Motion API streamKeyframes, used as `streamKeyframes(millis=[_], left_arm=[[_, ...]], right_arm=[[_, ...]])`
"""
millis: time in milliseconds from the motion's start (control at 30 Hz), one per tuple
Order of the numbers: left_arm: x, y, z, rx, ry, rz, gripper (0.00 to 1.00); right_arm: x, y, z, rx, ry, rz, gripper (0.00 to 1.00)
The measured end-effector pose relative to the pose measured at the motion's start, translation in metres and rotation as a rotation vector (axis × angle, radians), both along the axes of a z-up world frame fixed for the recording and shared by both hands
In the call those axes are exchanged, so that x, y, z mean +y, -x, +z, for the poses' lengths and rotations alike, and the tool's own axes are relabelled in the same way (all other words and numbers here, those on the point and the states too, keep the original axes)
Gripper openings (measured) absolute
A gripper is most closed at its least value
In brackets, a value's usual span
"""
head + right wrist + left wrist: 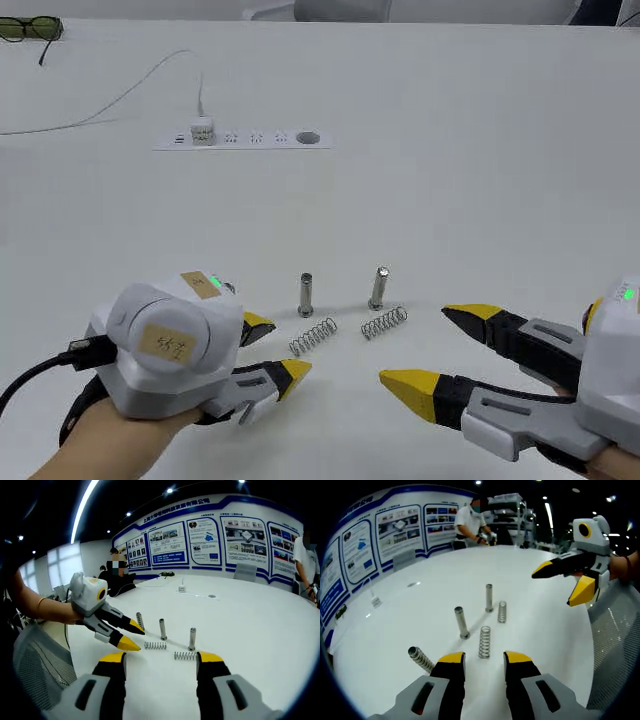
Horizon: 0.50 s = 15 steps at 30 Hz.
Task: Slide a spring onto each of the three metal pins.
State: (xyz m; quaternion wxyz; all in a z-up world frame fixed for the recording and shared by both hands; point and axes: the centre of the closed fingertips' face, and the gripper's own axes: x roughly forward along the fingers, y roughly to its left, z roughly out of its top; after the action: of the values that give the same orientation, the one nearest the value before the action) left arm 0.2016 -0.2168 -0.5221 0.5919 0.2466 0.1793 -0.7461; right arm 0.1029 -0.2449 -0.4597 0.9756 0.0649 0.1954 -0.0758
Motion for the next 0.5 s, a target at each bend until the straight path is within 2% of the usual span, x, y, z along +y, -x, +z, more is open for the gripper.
streamKeyframes(millis=[167,500], left_arm=[[-0.003,-0.001,-0.006,0.005,-0.011,0.004,0.29],[-0.010,0.001,-0.014,0.011,-0.025,-0.008,0.22]], right_arm=[[0.001,0.001,-0.005,0.014,-0.004,0.001,0.60],[-0.004,0.005,-0.007,0.010,-0.011,-0.028,0.58]])
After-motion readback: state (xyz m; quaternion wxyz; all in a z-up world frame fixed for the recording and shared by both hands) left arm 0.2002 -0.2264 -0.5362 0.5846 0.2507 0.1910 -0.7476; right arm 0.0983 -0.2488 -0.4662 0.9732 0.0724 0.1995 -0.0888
